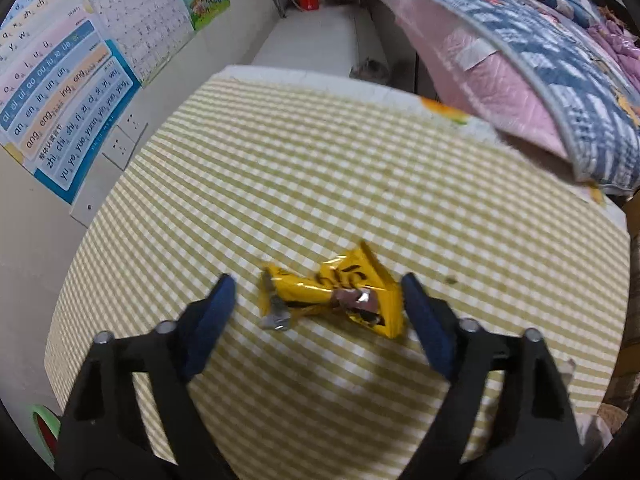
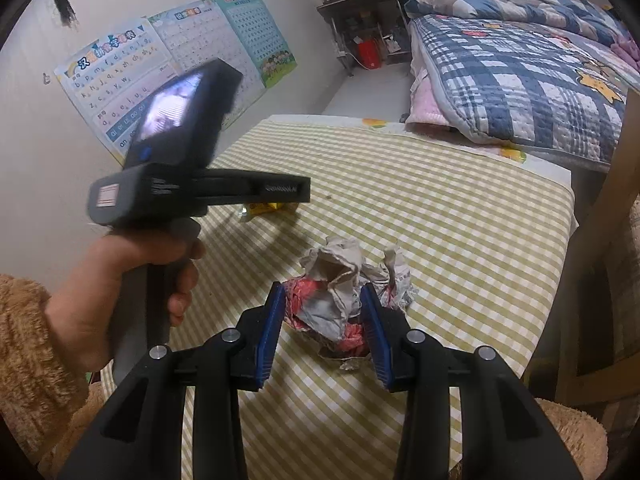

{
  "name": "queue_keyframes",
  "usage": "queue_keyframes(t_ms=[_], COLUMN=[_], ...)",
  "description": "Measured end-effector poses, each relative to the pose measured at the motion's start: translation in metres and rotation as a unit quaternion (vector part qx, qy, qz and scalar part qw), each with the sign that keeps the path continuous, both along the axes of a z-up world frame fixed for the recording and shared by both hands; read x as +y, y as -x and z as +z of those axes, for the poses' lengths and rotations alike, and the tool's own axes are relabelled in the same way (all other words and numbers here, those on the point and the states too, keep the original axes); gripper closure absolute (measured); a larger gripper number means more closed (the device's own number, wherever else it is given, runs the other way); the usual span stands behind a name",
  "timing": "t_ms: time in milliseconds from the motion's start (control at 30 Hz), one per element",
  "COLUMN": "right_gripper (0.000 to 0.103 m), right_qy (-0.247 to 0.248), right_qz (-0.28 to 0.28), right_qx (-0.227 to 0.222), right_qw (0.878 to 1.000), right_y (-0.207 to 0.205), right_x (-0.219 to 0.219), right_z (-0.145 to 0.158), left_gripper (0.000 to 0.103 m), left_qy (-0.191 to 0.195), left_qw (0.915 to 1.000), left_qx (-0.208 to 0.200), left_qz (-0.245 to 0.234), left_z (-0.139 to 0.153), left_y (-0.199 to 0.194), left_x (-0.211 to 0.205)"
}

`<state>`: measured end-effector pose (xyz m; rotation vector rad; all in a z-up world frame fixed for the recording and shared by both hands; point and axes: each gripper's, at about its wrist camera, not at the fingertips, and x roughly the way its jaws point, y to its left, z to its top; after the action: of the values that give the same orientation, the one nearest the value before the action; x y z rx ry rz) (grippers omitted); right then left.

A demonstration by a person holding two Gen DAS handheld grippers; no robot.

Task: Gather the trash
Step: 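Grasp the gold candy wrapper with the left tool while the right tool grasps the crumpled foil ball, then lift the gold wrapper and crumpled foil ball off the table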

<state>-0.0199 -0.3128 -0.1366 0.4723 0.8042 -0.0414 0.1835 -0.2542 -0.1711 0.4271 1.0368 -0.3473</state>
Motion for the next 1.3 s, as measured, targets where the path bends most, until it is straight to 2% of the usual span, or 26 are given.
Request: queue_keyframes(t_ms=[167, 300, 467, 833, 933, 1100, 1300], right_gripper=[0.063, 0.063, 0.063, 0.062, 0.063, 0.067, 0.068], right_qy=[0.004, 0.014, 0.021, 0.066, 0.075, 0.06, 0.032], right_qz=[0.006, 0.012, 0.013, 0.027, 0.037, 0.056, 0.064], right_qx=[0.001, 0.001, 0.001, 0.018, 0.025, 0.029, 0.023], right_qw=[1.0, 1.0, 1.0, 0.997, 0.996, 0.996, 0.997], right_y=[-0.002, -0.002, 0.0, -0.003, -0.005, -0.004, -0.001], right_x=[0.003, 0.008, 0.011, 0.031, 0.039, 0.054, 0.074], right_z=[-0.003, -0.003, -0.003, -0.005, -0.003, 0.009, 0.033], left_gripper=[0.038, 0.05, 0.054, 0.054, 0.054, 0.054, 0.054], left_qy=[0.019, 0.027, 0.058, 0.111, 0.118, 0.117, 0.13], left_qw=[0.9997, 0.9996, 0.9978, 0.9891, 0.9876, 0.986, 0.9831], left_qx=[0.001, -0.003, -0.007, -0.028, -0.041, -0.058, -0.068], left_qz=[0.012, 0.012, 0.032, 0.092, 0.095, 0.103, 0.109], left_z=[0.0, 0.009, 0.026, 0.068, 0.08, 0.088, 0.095], left_y=[-0.001, 0.002, 0.013, 0.075, 0.095, 0.12, 0.146], left_x=[0.008, 0.016, 0.049, 0.156, 0.182, 0.21, 0.241])
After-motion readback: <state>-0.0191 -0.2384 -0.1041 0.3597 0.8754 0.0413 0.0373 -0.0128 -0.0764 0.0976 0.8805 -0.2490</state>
